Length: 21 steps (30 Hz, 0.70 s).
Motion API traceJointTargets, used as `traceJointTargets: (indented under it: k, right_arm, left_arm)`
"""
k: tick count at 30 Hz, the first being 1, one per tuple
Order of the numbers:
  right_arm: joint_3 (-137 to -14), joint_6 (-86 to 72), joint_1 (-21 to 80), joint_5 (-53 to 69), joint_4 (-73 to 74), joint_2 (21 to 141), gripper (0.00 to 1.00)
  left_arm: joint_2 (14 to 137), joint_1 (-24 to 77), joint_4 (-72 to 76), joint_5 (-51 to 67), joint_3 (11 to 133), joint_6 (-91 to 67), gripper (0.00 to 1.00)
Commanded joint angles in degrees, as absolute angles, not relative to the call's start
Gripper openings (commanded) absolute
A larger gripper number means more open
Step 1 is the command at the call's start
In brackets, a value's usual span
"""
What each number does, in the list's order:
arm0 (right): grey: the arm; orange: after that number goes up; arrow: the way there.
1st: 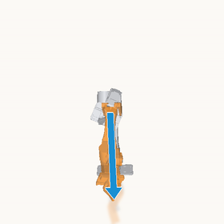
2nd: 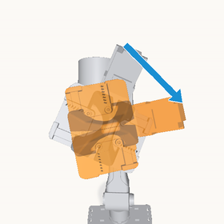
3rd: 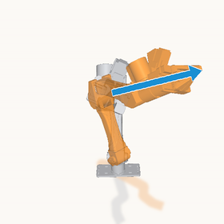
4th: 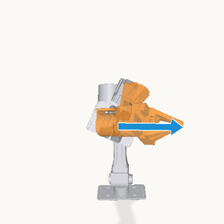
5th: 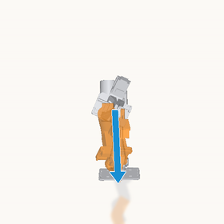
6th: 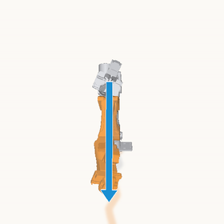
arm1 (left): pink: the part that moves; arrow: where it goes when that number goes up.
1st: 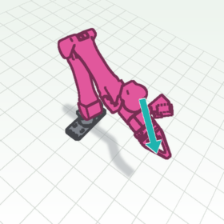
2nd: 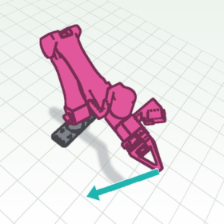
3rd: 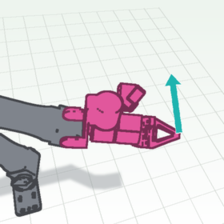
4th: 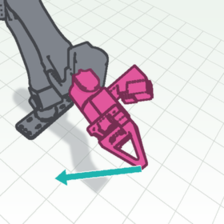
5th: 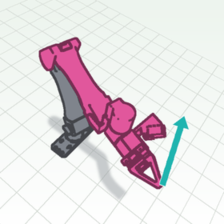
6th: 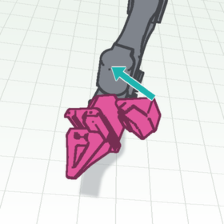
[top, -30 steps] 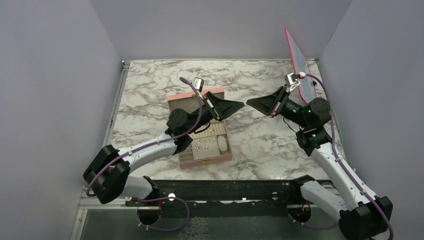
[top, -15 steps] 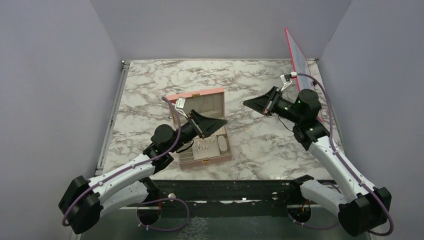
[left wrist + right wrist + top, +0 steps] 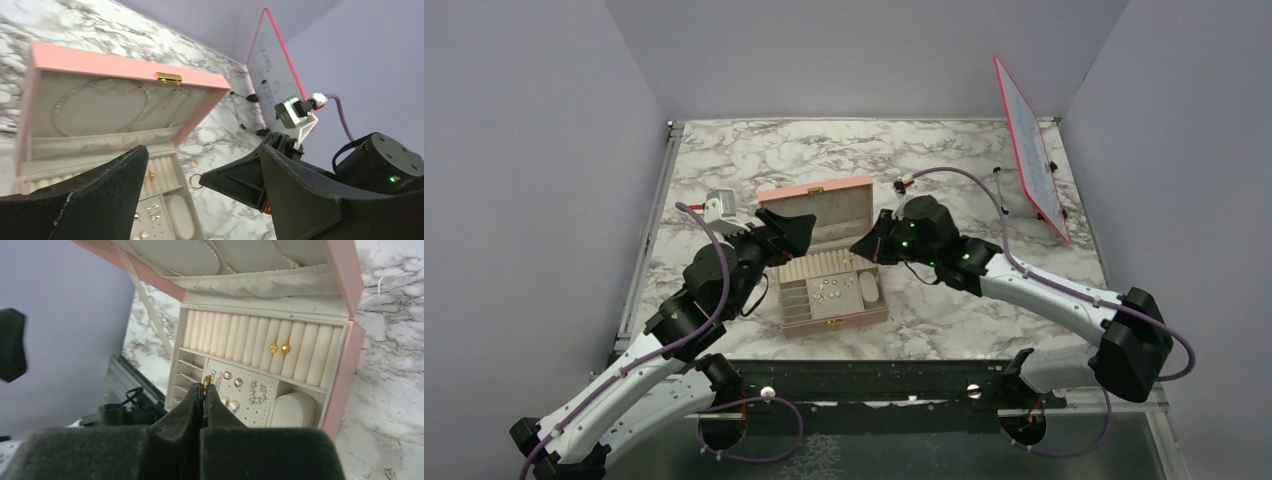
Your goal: Organize the mixed jewelry
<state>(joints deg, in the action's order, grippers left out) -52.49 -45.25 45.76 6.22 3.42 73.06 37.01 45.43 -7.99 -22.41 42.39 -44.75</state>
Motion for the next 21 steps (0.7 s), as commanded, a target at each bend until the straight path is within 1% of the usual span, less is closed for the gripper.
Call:
traceJointTargets:
  k: [1,5,8,14,21]
  right_arm:
    - [-57.5,-41.8,52.1,-10.1,6.4,79.6,0.01]
    - [-62.0,-40.1,56.5,-19.3,9.3,85.9,0.01]
    - [-65.3,-39.9,58.2,-23.7,11.6,90.1,0.01]
    - [-68.3,-40.4,60.0,-28.2,13.2,96.1,0.01]
    - [-70.2,-40.6,60.6,-32.7,13.3,100.1,0.01]
  left_arm:
    - [35.4,45.3,-15.1,-29.7,43.2,-38.5,0.84]
    - [35.0,45.3,-16.1,-30.2,42.9,-37.9,0.84]
    - [35.0,45.3,-16.3,-30.6,42.6,-37.4,0.84]
    - [35.2,45.3,-16.3,-31.4,42.2,-36.4,0.84]
    - [35.6,45.3,-16.3,-31.5,41.8,-35.6,0.84]
